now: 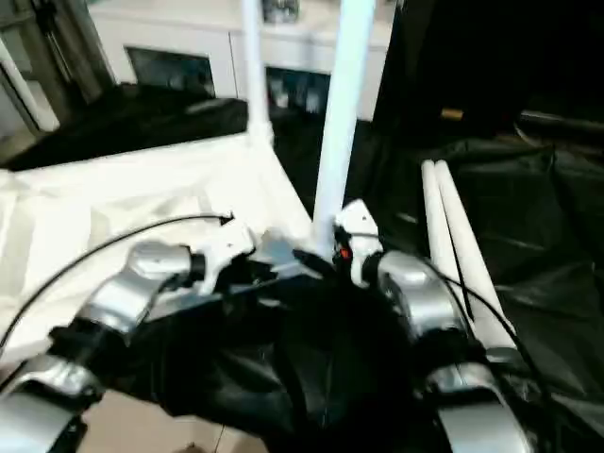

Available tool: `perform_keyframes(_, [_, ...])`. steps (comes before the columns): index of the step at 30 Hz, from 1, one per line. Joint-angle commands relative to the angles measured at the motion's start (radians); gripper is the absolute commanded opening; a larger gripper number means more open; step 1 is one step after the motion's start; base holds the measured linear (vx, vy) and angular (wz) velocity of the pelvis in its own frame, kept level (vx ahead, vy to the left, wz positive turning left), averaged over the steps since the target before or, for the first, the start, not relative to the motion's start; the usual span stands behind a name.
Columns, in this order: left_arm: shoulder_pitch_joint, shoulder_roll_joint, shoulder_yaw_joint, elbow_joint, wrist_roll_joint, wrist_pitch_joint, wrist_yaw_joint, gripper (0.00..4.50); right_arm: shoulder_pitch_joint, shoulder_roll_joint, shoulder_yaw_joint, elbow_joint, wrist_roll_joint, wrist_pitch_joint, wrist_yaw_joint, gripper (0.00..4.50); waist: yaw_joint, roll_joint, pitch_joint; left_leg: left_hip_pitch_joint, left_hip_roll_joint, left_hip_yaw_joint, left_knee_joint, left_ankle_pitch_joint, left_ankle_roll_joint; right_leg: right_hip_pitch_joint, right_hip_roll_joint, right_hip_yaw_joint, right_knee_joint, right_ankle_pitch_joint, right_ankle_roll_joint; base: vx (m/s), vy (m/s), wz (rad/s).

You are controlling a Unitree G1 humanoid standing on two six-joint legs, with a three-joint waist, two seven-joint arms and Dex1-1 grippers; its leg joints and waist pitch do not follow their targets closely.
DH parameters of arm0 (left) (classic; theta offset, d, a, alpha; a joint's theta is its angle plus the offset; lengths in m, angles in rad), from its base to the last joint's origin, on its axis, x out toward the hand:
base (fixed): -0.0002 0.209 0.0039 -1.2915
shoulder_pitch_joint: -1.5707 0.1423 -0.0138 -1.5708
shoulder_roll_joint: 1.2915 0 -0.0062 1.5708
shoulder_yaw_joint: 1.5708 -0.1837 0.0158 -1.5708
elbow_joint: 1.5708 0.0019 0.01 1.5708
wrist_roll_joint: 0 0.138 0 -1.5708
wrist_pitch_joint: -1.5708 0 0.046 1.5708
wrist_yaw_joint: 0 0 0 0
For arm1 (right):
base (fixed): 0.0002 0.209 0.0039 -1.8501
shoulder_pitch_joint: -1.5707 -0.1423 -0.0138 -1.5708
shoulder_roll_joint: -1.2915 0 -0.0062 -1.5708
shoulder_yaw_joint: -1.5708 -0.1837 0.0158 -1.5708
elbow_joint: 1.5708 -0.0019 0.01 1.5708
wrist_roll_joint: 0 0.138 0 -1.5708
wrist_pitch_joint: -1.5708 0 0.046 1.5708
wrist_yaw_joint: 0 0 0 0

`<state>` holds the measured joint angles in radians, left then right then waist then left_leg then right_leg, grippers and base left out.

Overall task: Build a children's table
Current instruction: Rotate leg to tighten

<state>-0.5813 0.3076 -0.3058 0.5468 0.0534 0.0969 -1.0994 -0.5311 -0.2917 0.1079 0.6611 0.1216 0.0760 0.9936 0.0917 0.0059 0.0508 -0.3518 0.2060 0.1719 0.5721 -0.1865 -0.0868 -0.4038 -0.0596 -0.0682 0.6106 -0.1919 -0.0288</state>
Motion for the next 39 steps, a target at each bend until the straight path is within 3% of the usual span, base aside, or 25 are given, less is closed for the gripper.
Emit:
perform_keyframes(1, [0.003,-0.005,-0.037,-0.022,-0.024,-0.039,-0.071,0.00,0.008,-0.003,0.042,-0.044,0.014,0.003,0.091,3.79,0.004,-0.013,-0.063,-0.005,0.027,0.003,-0.049,-0.122,0.092,0.061,-0.076,0.047,-0.067,-0.124,-0.211,0.000,0.000,0.00])
perform_keyframes(5, [0.001,0.019,-0.032,-0.012,-0.028,-0.054,-0.117,0.00,0.018,-0.019,0.056,-0.059,0.019,0.005,0.141,3.53,0.005,-0.015,-0.062,-0.003,0.026,0.002,-0.050,-0.129,0.077,0.060,-0.078,0.048,-0.070,-0.160,-0.205,0.000,0.000,0.00])
perform_keyframes(11, [0.004,0.032,-0.030,-0.012,-0.046,-0.056,-0.153,0.00,0.027,-0.018,0.055,-0.083,0.041,0.027,0.186,3.05,0.010,-0.017,-0.066,-0.003,0.026,0.002,-0.048,-0.092,0.084,0.062,-0.076,0.048,-0.059,-0.088,-0.224,0.000,0.000,0.00])
perform_keyframes(17, [0.003,0.024,-0.025,-0.004,-0.046,-0.055,-0.141,0.00,0.035,-0.004,0.057,-0.085,0.040,0.036,0.182,2.81,0.013,-0.017,-0.065,-0.004,0.025,0.002,-0.048,-0.098,0.078,0.062,-0.078,0.048,-0.062,-0.111,-0.213,0.000,0.000,0.00])
perform_keyframes(21, [-0.015,-0.025,0.012,0.033,-0.041,-0.027,-0.035,0.00,0.020,0.044,0.030,-0.021,0.007,0.042,0.027,2.80,0.011,-0.019,-0.062,-0.002,0.024,0.001,-0.050,-0.112,0.063,0.060,-0.079,0.048,-0.069,-0.168,-0.198,0.000,0.000,0.00])
perform_keyframes(22, [-0.032,-0.053,0.023,0.064,-0.028,-0.010,0.037,0.00,-0.001,0.073,0.009,0.035,-0.018,0.043,-0.098,2.80,0.009,-0.017,-0.059,0.000,0.022,0.001,-0.052,-0.128,0.053,0.057,-0.081,0.049,-0.074,-0.208,-0.189,0.000,0.000,0.00])
perform_keyframes(25, [-0.045,-0.071,0.030,0.085,-0.019,0.001,0.087,0.00,-0.016,0.093,-0.005,0.075,-0.034,0.044,-0.185,2.79,0.002,-0.019,-0.055,0.004,0.020,-0.002,-0.056,-0.162,0.022,0.055,-0.082,0.048,-0.084,-0.313,-0.164,0.000,0.000,0.00])
perform_keyframes(27, [-0.075,-0.130,0.033,0.136,0.010,0.032,0.210,0.00,-0.047,0.150,-0.046,0.153,-0.039,0.060,-0.362,2.79,-0.004,-0.016,-0.056,0.006,0.021,-0.003,-0.058,-0.170,0.012,0.051,-0.080,0.050,-0.087,-0.330,-0.152,0.000,0.000,0.00])
perform_keyframes(29, [-0.085,-0.154,0.033,0.153,0.021,0.043,0.254,0.00,-0.056,0.173,-0.059,0.175,-0.037,0.067,-0.421,2.79,-0.004,-0.017,-0.057,0.005,0.020,-0.003,-0.058,-0.174,0.013,0.053,-0.081,0.050,-0.088,-0.327,-0.149,0.000,0.000,0.00])
perform_keyframes(33, [-0.106,-0.222,0.024,0.179,0.040,0.058,0.341,0.00,-0.068,0.236,-0.061,0.205,-0.051,0.072,-0.530,2.79,-0.004,-0.017,-0.058,0.005,0.019,-0.002,-0.058,-0.176,0.021,0.052,-0.078,0.050,-0.087,-0.290,-0.157,0.000,0.000,0.00])
perform_keyframes(34, [-0.105,-0.237,0.019,0.175,0.046,0.057,0.344,0.00,-0.066,0.249,-0.058,0.201,-0.048,0.064,-0.525,3.35,-0.001,-0.009,-0.060,0.007,0.020,-0.003,-0.057,-0.180,0.020,0.052,-0.081,0.051,-0.087,-0.286,-0.158,0.000,0.000,0.00])
perform_keyframes(35, [-0.100,-0.238,0.014,0.169,0.047,0.050,0.333,0.00,-0.064,0.250,-0.058,0.197,-0.043,0.058,-0.509,3.35,-0.002,-0.014,-0.058,0.006,0.020,-0.002,-0.057,-0.189,0.025,0.052,-0.079,0.050,-0.088,-0.282,-0.159,0.000,0.000,0.00])
perform_keyframes(39, [-0.091,-0.233,0.008,0.161,0.047,0.034,0.306,0.00,-0.069,0.246,-0.062,0.199,-0.043,0.044,-0.483,3.78,-0.002,-0.014,-0.059,0.003,0.020,-0.003,-0.057,-0.190,0.035,0.054,-0.081,0.050,-0.088,-0.275,-0.160,0.000,0.000,0.00])
